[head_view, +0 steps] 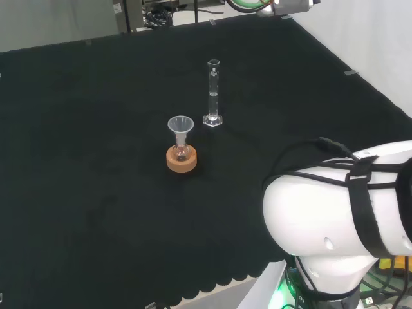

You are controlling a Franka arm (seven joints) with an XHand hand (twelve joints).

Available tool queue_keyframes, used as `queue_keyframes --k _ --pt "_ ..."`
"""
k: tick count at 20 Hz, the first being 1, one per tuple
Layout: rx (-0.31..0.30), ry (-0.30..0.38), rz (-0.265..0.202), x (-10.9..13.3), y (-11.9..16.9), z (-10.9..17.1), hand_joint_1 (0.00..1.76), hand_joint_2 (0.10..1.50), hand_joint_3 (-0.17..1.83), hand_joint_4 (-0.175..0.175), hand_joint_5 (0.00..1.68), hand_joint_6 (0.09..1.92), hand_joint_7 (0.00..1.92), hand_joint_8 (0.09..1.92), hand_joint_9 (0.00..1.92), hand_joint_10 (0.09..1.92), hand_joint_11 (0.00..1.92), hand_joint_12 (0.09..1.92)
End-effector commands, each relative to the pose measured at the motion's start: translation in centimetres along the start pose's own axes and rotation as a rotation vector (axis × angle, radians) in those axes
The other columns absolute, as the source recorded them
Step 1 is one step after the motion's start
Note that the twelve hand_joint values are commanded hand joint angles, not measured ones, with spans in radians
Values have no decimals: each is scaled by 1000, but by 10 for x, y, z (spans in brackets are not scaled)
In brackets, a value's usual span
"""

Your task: Pick up the graduated cylinder.

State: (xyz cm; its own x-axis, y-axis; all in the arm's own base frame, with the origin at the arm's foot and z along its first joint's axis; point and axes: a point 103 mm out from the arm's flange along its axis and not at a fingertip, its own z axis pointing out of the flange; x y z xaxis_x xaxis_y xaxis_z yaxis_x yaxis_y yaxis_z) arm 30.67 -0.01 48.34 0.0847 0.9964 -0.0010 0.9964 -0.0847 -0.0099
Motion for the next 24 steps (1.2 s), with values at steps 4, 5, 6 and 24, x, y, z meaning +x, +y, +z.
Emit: queue_keyframes --k 4,5,6,24 --pt "-13 -14 3 11 0 -3 2 1167 420 16 278 102 55 503 261 603 100 1347" --pt "-13 -14 4 13 0 -3 0 1173 408 16 284 90 56 500 262 600 98 1351" --pt "-12 -14 6 13 0 -3 0 1176 402 16 287 87 56 499 262 599 97 1353" --pt "37 5 112 -43 58 64 3 1197 361 13 312 87 68 491 271 596 97 1352"
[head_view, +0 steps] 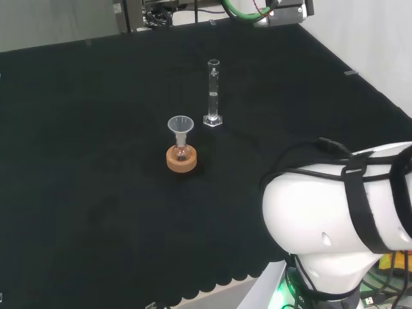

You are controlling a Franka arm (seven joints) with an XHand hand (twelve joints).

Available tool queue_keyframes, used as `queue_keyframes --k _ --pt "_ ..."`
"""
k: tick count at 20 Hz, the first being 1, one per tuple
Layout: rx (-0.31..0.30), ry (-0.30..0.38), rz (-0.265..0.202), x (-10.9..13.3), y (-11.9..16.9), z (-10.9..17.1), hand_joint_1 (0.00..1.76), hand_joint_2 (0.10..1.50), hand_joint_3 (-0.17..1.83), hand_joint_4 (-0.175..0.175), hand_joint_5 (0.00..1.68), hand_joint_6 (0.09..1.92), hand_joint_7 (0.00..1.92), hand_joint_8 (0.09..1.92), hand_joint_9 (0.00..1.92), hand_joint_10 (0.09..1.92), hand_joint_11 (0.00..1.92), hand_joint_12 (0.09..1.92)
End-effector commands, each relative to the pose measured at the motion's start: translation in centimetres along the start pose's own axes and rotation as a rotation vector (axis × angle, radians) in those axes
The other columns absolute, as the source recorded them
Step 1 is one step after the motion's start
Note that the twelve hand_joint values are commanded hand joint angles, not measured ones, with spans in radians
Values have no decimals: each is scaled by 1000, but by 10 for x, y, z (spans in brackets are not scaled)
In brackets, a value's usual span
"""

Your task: Pick up the graduated cylinder.

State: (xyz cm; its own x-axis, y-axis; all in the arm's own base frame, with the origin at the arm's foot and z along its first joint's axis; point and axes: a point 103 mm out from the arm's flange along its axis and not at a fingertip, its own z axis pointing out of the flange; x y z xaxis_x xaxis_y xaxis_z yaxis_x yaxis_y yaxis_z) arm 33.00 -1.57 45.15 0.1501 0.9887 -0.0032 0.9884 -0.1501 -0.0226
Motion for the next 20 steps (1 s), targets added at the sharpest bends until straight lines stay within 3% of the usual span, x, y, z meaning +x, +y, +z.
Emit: queue_keyframes --k 1,10,15,20 --pt "28 11 48 -32 44 37 5 1199 354 13 315 87 69 489 272 595 97 1352" --pt "8 84 7 -64 131 82 27 1205 334 10 329 87 80 489 281 595 97 1353" --pt "-9 131 -36 -76 158 105 53 1201 324 7 339 87 90 491 291 597 98 1354" --pt "10 181 -85 -79 175 132 212 1124 283 9 350 87 133 507 338 606 115 1361"
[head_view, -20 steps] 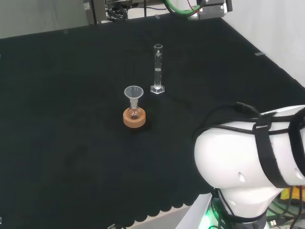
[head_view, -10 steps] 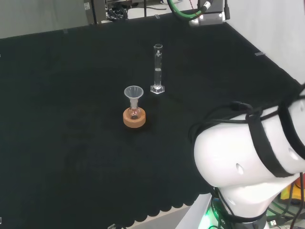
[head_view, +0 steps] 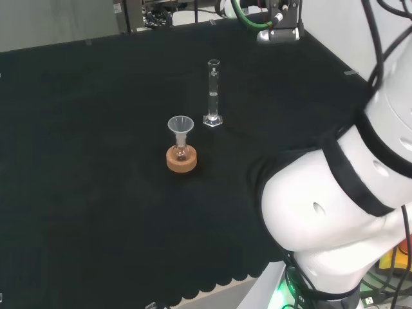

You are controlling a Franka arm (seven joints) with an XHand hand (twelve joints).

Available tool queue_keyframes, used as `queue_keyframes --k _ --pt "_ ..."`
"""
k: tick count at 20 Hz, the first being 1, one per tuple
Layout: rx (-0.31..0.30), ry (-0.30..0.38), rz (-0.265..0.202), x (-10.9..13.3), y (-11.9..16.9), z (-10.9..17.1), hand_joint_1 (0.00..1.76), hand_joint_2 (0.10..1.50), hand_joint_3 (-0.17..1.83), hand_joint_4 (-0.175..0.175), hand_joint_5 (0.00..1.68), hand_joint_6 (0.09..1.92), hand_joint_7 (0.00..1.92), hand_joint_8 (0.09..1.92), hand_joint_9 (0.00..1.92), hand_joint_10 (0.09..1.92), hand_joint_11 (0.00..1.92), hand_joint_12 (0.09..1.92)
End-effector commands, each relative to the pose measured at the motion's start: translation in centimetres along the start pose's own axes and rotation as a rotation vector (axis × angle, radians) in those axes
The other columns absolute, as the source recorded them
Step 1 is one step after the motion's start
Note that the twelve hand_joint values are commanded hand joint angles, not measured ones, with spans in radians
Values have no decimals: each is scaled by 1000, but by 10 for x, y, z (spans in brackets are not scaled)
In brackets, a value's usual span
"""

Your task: Pick up the graduated cylinder.

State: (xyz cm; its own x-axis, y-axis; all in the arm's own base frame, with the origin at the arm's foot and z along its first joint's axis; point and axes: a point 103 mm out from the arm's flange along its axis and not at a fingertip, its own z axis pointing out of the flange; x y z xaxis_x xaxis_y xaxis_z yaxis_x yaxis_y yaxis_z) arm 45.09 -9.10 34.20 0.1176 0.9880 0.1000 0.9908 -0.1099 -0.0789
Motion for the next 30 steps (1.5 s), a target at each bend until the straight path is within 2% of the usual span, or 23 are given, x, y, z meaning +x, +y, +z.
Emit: queue_keyframes --k 1,4,10,12,16,20,27,30 --pt "-47 88 -62 -27 45 26 225 1115 280 9 351 87 138 509 343 606 119 1362" --pt "-35 137 -74 -31 52 44 257 1092 271 9 355 87 161 519 355 606 127 1363" --pt "-20 216 -129 -39 64 80 333 1030 253 10 358 87 178 530 373 605 139 1363" --pt "-29 261 -140 -44 66 90 359 1009 247 10 357 87 180 532 378 604 141 1362" --pt "-48 324 -204 -54 71 105 430 963 234 11 356 87 189 538 393 604 151 1363" --pt "-37 363 -250 -61 72 117 468 938 231 11 357 87 202 543 412 602 170 1364" --pt "-19 401 -271 -75 67 133 491 911 253 14 365 87 258 550 473 579 226 1350" --pt "-50 439 -287 -77 64 140 514 898 256 14 372 87 279 553 490 577 234 1350"
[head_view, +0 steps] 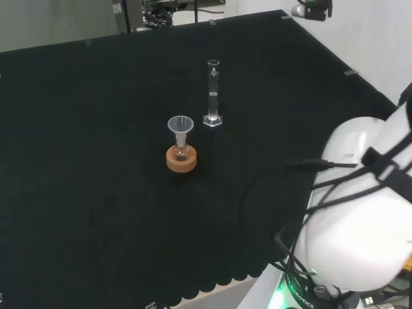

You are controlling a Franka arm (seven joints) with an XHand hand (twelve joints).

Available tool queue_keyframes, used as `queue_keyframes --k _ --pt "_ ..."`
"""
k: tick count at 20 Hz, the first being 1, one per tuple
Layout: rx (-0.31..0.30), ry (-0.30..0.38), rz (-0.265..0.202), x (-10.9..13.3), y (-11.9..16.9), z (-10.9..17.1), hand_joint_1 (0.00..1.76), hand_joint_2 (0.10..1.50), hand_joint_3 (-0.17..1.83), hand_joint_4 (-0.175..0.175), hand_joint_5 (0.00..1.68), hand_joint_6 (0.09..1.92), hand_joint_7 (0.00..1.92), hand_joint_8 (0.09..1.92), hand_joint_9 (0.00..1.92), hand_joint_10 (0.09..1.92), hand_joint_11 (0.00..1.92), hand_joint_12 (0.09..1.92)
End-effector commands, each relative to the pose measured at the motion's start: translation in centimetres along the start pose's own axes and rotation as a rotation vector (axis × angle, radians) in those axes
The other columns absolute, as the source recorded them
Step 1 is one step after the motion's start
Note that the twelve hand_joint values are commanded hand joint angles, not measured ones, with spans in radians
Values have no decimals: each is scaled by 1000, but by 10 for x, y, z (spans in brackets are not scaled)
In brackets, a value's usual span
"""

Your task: Pick up the graduated cylinder.

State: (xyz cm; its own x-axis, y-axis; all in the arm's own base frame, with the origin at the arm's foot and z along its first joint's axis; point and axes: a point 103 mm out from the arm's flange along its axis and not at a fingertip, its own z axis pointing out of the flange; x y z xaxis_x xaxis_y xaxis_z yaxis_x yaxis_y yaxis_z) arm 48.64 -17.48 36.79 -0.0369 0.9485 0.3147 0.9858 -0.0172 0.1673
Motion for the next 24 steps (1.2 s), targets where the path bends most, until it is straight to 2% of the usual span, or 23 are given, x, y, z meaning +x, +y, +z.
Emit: queue_keyframes --k 1,6,9,15,17,20,22,24 --pt "162 261 -104 -42 -21 175 522 894 257 14 383 87 294 558 507 580 241 1352" --pt "182 310 -130 -44 -25 188 590 858 285 12 437 87 372 559 618 543 322 1338" --pt "168 348 -146 -46 -25 196 621 849 290 13 435 87 353 548 608 529 332 1332" --pt "168 378 -181 -45 -22 207 672 825 295 18 362 87 330 539 593 517 336 1323" --pt "149 393 -183 -46 -22 211 688 817 298 19 350 87 336 542 597 517 338 1322" --pt "145 444 -186 -44 -21 220 756 788 331 22 360 87 385 548 634 511 357 1312" --pt "131 527 -175 -43 -21 228 801 757 383 28 382 87 416 540 657 493 369 1308" --pt "111 565 -180 -41 -21 234 832 732 426 34 403 87 439 535 671 483 379 1304"
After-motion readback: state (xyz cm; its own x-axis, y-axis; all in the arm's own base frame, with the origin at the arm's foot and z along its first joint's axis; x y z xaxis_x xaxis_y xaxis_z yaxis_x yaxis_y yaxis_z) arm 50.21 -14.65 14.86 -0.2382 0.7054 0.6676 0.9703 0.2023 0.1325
